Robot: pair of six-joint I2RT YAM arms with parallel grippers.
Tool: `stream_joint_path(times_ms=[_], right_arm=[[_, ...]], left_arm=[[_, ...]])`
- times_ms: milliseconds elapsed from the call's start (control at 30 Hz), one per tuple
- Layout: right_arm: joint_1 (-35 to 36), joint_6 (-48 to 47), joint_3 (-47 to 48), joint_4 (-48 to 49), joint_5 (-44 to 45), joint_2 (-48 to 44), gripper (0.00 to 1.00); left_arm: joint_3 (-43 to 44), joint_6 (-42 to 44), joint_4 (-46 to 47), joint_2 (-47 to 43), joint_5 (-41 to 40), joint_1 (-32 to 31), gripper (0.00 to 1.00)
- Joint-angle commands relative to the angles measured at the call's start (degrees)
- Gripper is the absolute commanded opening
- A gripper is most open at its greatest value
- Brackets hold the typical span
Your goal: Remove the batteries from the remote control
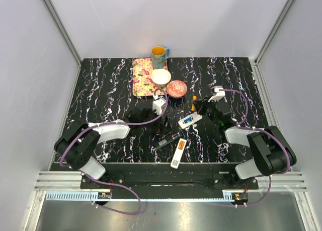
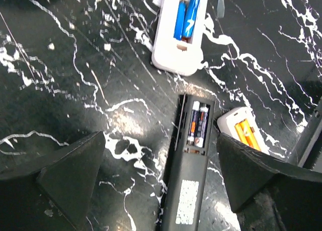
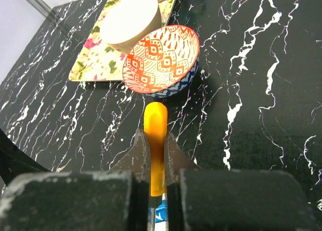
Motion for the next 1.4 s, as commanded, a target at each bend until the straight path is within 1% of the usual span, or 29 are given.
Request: stream_joint_path(times_ms=[0,67,200,800,1067,1233,1267,1367], right_arm=[[1.5,-6.1,2.8,-1.0,2.6,-1.9,0.00],[2.2,-6.9,3.0,-1.2,2.8,-1.6,0.00],[3.0,-7.9,3.6,-0.8,2.9,-0.2,0.00],[6.2,-6.9,7.1,3.0,2.9,7.1,0.00],[7.4,-6.7,6.8,5.4,4.2,10.6,0.00],[8.3,-7.8,6.9,4.9,5.0,10.5,0.00],[8.4,-8.3,6.9,4.2,7.7,10.2,0.00],[8.6,-11.1,7.4,1.3,11.1,8.5,0.00]], left_arm=[[-2.1,-4.1,7.8,-2.1,7.1,1.9,0.97],[-3.0,-5.7,9.4,-2.5,9.3,3.1,0.96],[-4.2,-7.2,12.0,-2.8,11.1,4.2,0.95],[-3.6,-7.4,12.3,-1.2,13.8,4.5,0.92],[-3.5,-7.3,12.3,-0.9,14.5,4.5,0.92],[-3.6,-7.2,12.3,-1.0,14.5,4.4,0.91],[-3.6,-7.3,12.3,-0.9,14.5,4.5,0.91],[-3.4,-7.5,12.9,-0.8,14.7,4.5,0.91]])
